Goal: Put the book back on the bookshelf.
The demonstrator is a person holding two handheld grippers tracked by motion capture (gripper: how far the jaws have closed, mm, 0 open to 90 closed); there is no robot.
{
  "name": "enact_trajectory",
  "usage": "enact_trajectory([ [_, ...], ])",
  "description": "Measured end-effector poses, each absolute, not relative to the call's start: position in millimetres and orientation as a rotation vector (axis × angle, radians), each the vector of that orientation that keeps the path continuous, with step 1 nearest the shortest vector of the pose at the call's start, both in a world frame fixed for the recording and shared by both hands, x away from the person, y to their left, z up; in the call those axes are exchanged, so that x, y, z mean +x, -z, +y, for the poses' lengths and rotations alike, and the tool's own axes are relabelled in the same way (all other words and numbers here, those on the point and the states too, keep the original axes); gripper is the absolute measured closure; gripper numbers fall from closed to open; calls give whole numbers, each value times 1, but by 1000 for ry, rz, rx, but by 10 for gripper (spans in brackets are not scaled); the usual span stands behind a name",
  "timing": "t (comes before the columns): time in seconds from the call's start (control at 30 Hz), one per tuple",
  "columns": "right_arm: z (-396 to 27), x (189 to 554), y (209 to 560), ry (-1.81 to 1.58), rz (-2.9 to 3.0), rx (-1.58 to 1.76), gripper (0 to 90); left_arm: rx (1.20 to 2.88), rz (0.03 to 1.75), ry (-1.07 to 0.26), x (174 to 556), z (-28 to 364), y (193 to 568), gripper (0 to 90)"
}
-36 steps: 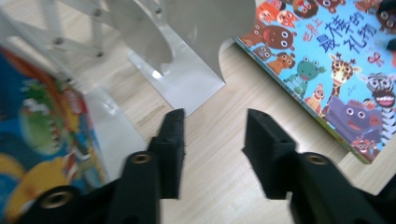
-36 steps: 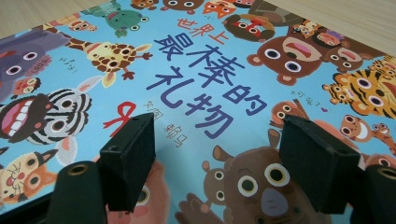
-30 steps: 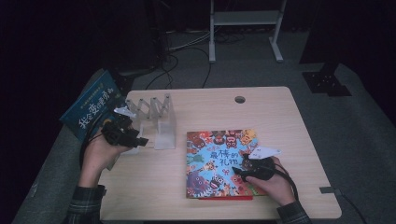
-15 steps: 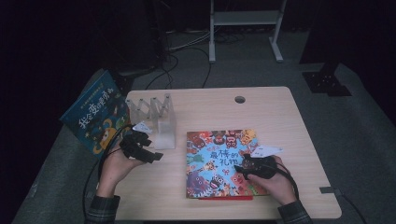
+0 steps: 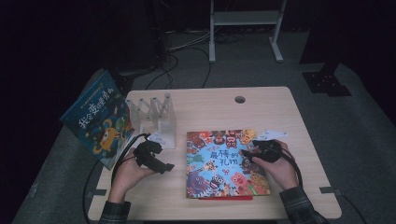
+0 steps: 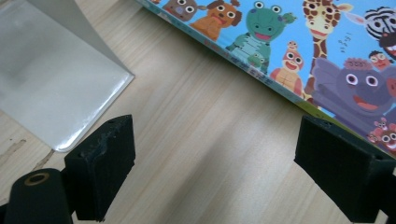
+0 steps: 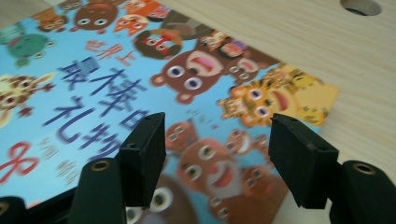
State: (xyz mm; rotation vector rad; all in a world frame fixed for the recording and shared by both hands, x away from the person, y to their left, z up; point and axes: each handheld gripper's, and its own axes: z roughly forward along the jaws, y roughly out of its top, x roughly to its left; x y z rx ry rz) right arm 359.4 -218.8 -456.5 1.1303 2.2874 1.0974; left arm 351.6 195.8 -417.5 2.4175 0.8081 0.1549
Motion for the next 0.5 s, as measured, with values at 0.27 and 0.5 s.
enact_trajectory([
  [0.27,-229,396,454,-1057,2247,1230,353,2406,773,-121,348,192,426,117],
  [0.5,-229,415,458,-1053,2240,1295,343,2415,763,-111,347,188,431,117],
])
